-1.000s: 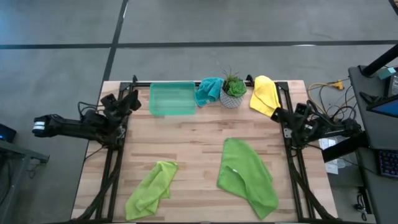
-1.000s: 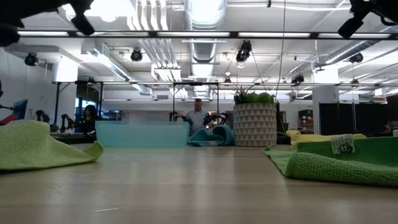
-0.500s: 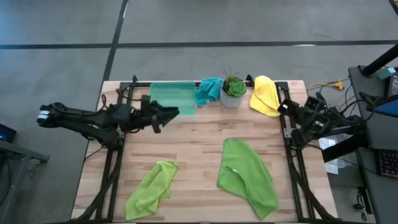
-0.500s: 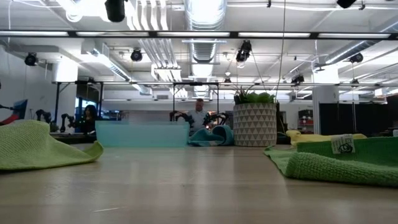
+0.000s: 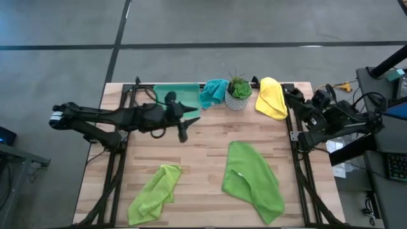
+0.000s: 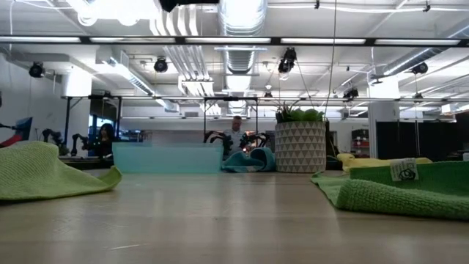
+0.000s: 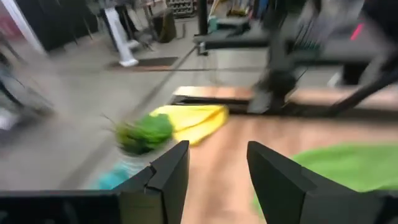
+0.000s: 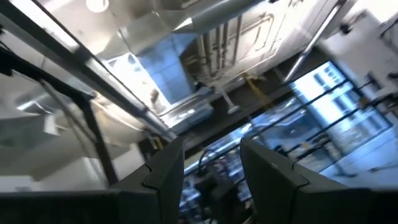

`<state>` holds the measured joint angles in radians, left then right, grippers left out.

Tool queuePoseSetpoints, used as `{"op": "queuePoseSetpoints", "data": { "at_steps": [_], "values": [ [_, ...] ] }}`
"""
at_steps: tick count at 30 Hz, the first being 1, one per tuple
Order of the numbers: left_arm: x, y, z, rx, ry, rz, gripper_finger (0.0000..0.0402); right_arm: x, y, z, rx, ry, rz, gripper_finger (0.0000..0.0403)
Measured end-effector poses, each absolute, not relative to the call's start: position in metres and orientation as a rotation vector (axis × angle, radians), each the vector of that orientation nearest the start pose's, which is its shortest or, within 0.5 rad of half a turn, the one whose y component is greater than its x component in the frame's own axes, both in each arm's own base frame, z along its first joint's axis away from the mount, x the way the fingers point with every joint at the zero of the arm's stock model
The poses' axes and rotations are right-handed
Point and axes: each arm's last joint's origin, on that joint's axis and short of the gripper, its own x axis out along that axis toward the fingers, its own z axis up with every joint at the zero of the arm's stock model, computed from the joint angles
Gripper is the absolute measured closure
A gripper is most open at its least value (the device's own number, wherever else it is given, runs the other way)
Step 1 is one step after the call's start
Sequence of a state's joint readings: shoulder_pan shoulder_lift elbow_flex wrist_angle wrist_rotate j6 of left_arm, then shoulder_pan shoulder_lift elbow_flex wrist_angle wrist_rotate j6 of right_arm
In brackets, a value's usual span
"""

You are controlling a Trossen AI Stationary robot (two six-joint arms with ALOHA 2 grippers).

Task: Fold microfiber towels
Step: Fold the blue microfiber cloth

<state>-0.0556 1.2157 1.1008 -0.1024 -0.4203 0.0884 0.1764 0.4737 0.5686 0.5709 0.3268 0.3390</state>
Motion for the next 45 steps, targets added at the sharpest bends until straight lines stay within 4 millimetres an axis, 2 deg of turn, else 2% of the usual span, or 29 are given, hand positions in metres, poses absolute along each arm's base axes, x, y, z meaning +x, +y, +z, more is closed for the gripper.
{"op": "queuePoseSetpoints", "data": {
  "at_steps": [3,5,9,13,16,20,26,32,36,40,45],
  "values": [
    [0.287,0.01,0.347,0.316,0.326,0.408,0.0252,0.102,0.007,0.373,0.482,-0.669,-0.09,0.025],
    [0.3,0.023,0.331,0.37,0.405,0.429,0.0252,0.106,0.008,0.376,0.482,-0.662,-0.095,0.025],
    [0.32,0.048,0.298,0.369,0.523,0.407,0.0252,0.116,0.01,0.379,0.513,-0.641,-0.087,0.025],
    [0.332,0.071,0.272,0.326,0.62,0.343,0.0252,0.126,0.012,0.385,0.569,-0.628,-0.071,0.025],
    [0.337,0.09,0.266,0.295,0.674,0.352,0.0252,0.138,0.014,0.391,0.573,-0.61,-0.068,0.025],
    [0.345,0.12,0.26,0.126,0.71,0.326,0.0252,0.153,0.017,0.399,0.544,-0.585,-0.072,0.025],
    [0.367,0.156,0.255,0.005,0.718,0.372,0.0252,0.163,0.018,0.408,0.419,-0.542,-0.112,0.025],
    [0.398,0.176,0.24,-0.029,0.725,0.395,0.0252,0.142,0.014,0.426,0.355,-0.533,-0.132,0.025],
    [0.414,0.187,0.217,-0.032,0.764,0.415,0.0252,0.124,0.011,0.435,0.345,-0.499,-0.136,0.025],
    [0.42,0.192,0.191,-0.008,0.832,0.492,0.0252,0.108,0.009,0.444,0.339,-0.46,-0.14,0.025],
    [0.422,0.197,0.185,0.02,0.821,0.563,0.0252,0.091,0.006,0.45,0.337,-0.444,-0.141,0.025]
  ]
}}
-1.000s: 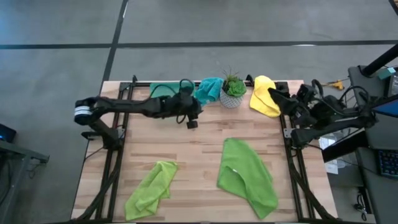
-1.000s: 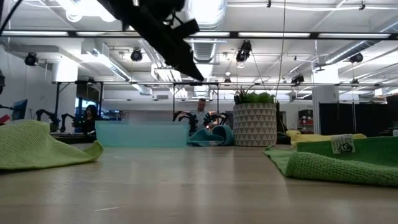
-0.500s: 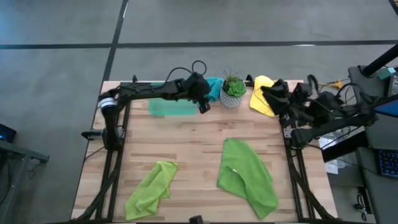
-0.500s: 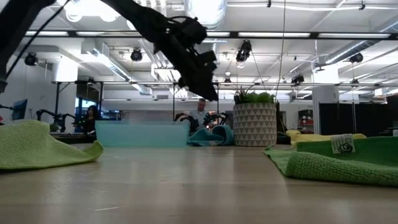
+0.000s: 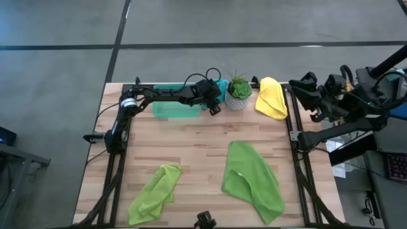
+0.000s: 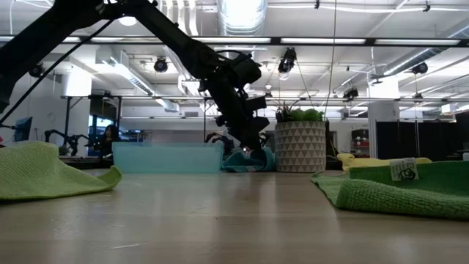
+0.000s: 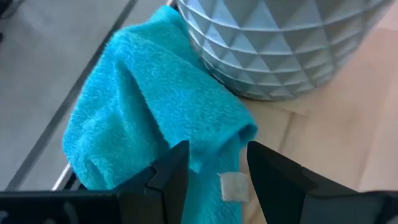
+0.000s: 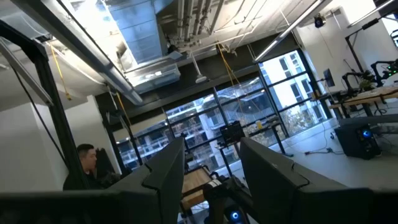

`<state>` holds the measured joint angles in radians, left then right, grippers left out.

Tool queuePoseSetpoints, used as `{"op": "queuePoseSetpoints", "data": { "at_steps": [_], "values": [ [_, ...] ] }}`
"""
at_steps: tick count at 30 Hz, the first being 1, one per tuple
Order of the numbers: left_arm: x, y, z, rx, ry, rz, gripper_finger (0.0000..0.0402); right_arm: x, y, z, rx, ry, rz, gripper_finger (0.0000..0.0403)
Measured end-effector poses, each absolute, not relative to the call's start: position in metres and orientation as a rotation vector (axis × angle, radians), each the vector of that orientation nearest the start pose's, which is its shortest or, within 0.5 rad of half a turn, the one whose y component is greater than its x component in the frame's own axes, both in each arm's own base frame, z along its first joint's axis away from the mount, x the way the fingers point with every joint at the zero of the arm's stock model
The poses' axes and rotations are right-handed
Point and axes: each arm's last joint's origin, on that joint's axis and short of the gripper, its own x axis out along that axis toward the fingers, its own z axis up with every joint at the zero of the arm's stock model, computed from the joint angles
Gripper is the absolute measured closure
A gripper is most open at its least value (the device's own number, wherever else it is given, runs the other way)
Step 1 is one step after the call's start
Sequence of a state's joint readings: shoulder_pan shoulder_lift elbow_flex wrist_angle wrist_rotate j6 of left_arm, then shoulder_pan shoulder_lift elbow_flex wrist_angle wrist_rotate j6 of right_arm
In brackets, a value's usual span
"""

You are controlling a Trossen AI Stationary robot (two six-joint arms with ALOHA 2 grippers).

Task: Fold microfiber towels
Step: Fold the blue microfiber cloth

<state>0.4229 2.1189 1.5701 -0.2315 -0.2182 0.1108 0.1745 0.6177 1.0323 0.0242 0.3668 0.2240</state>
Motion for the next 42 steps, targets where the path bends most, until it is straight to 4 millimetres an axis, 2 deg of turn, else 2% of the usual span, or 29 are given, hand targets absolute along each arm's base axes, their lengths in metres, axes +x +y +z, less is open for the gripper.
{"op": "queuePoseSetpoints", "data": {
  "at_steps": [10,12,17,20,24,34,37,42],
  "values": [
    [0.426,0.202,0.192,0.046,0.728,0.627,0.0262,0.082,0.004,0.449,0.339,-0.436,-0.141,0.025],
    [0.426,0.201,0.192,0.041,0.733,0.612,0.0286,0.083,0.004,0.446,0.335,-0.424,-0.141,0.025],
    [0.424,0.2,0.187,0.035,0.774,0.599,0.0378,0.084,0.004,0.445,0.342,-0.42,-0.138,0.025],
    [0.424,0.2,0.189,0.043,0.766,0.58,0.0396,0.084,0.005,0.445,0.356,-0.419,-0.123,0.025],
    [0.424,0.199,0.198,0.073,0.757,0.546,0.0368,0.084,0.005,0.445,0.387,-0.423,-0.097,0.025],
    [0.412,0.201,0.19,0.046,0.9,0.532,0.0227,0.084,0.007,0.446,0.424,-0.417,-0.008,0.025],
    [0.41,0.208,0.192,0.035,0.877,0.556,0.0212,0.084,0.008,0.446,0.424,-0.417,-0.006,0.025],
    [0.411,0.218,0.182,-0.04,0.87,0.544,0.0211,0.084,0.007,0.447,0.425,-0.422,-0.005,0.025]
  ]
}}
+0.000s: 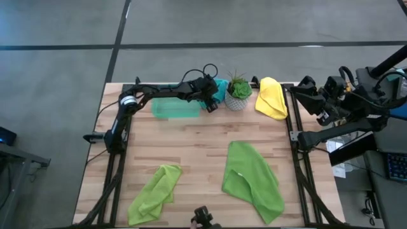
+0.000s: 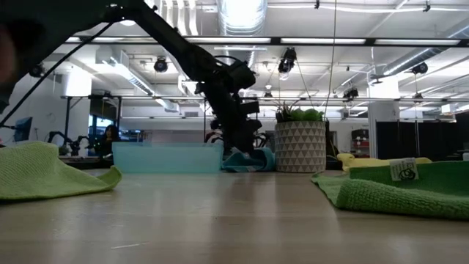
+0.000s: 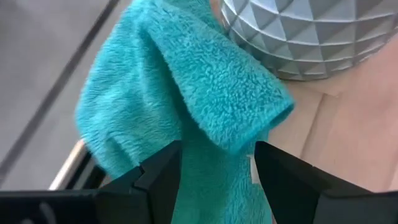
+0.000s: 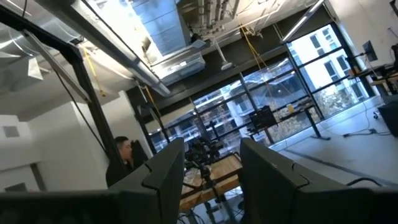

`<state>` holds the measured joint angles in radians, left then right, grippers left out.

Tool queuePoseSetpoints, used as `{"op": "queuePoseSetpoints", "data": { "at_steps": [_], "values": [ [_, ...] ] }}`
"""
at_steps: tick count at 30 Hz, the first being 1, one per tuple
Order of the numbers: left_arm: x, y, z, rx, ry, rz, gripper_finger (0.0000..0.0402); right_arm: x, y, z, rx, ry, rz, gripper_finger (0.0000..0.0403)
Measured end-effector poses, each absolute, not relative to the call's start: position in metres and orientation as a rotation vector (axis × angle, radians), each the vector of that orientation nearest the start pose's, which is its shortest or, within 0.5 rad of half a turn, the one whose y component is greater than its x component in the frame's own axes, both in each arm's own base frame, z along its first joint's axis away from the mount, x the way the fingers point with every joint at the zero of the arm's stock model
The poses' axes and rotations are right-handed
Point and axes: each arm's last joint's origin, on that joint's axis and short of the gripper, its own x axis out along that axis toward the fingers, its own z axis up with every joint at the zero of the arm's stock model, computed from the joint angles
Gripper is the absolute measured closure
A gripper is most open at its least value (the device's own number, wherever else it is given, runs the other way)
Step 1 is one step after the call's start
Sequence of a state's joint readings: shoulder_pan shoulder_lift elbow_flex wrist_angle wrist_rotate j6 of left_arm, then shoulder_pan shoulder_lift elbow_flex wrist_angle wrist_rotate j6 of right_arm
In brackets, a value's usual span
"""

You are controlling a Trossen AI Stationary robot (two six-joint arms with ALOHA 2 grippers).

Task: Fold microfiber towels
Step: Fold the blue microfiber cloth

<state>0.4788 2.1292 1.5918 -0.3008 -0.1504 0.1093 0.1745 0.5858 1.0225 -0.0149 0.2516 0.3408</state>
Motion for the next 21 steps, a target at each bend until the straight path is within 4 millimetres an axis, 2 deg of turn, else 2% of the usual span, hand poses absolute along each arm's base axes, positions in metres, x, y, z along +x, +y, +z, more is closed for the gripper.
{"op": "queuePoseSetpoints", "data": {
  "at_steps": [6,8,12,15,21],
  "values": [
    [0.425,0.223,0.185,-0.049,0.848,0.514,0.0222,0.084,0.008,0.45,0.428,-0.44,-0.003,0.025],
    [0.429,0.223,0.186,-0.05,0.86,0.504,0.0252,0.083,0.007,0.452,0.43,-0.45,-0.001,0.025],
    [0.436,0.215,0.187,-0.027,0.901,0.471,0.0347,0.084,0.007,0.455,0.426,-0.454,-0.002,0.025],
    [0.438,0.214,0.203,-0.012,0.863,0.488,0.0392,0.085,0.008,0.457,0.409,-0.452,-0.008,0.025],
    [0.422,0.21,0.236,-0.038,0.88,0.499,0.04,0.092,0.009,0.455,0.402,-0.432,-0.015,0.025]
  ]
}}
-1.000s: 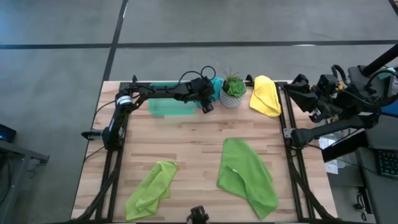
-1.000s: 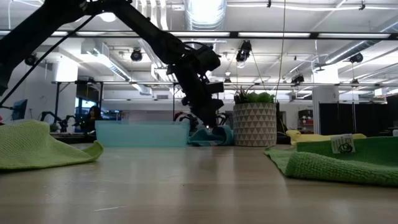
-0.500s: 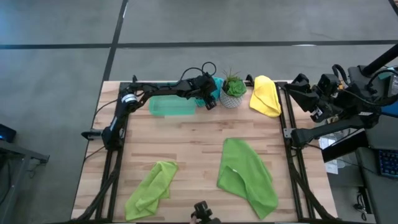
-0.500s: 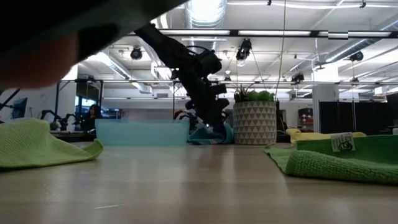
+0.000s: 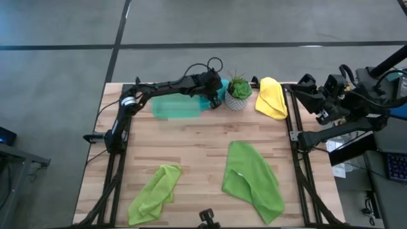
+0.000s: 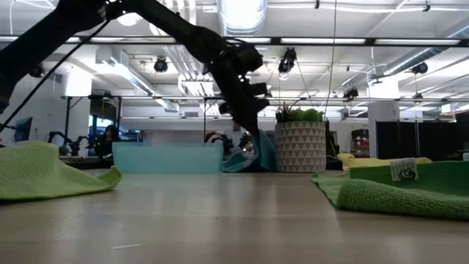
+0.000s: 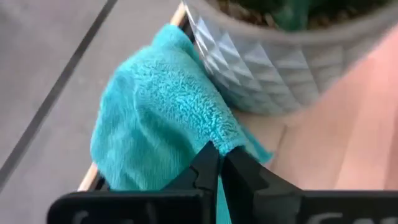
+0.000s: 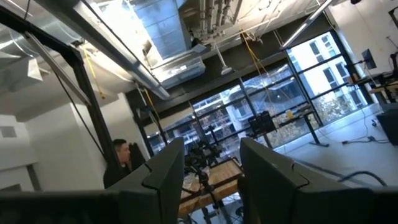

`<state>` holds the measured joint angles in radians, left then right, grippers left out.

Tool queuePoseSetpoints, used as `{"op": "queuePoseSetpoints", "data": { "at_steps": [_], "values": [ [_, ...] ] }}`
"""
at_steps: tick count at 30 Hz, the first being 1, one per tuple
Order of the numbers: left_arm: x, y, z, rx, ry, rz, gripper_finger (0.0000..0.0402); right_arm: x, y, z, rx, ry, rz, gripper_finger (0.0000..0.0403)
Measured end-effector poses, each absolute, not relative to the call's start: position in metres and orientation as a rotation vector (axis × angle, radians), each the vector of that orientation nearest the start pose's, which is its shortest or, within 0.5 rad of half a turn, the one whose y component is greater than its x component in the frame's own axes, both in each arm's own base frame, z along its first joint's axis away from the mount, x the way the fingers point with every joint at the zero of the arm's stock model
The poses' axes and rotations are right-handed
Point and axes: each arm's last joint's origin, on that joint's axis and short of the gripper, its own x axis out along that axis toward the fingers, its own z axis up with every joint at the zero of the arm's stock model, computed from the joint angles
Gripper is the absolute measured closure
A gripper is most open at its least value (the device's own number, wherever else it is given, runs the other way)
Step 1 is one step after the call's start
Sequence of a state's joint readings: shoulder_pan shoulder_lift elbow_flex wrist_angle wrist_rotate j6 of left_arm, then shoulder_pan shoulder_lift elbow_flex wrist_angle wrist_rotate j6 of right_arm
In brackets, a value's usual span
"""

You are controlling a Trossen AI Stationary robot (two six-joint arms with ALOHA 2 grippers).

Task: Fold microfiber towels
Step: Fold the blue microfiber cloth

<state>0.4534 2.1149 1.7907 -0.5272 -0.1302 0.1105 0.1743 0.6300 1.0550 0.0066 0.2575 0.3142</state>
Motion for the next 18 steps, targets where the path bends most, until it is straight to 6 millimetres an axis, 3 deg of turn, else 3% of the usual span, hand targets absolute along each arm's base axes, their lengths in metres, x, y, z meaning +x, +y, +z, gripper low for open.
{"op": "queuePoseSetpoints", "data": {
  "at_steps": [11,18],
  "values": [
    [0.383,0.163,0.318,-0.088,0.794,0.312,0.0401,0.114,0.013,0.447,0.319,-0.342,-0.043,0.025],
    [0.352,0.122,0.379,-0.283,0.619,0.192,0.0401,0.116,0.012,0.439,0.28,-0.261,-0.067,0.025]
  ]
}}
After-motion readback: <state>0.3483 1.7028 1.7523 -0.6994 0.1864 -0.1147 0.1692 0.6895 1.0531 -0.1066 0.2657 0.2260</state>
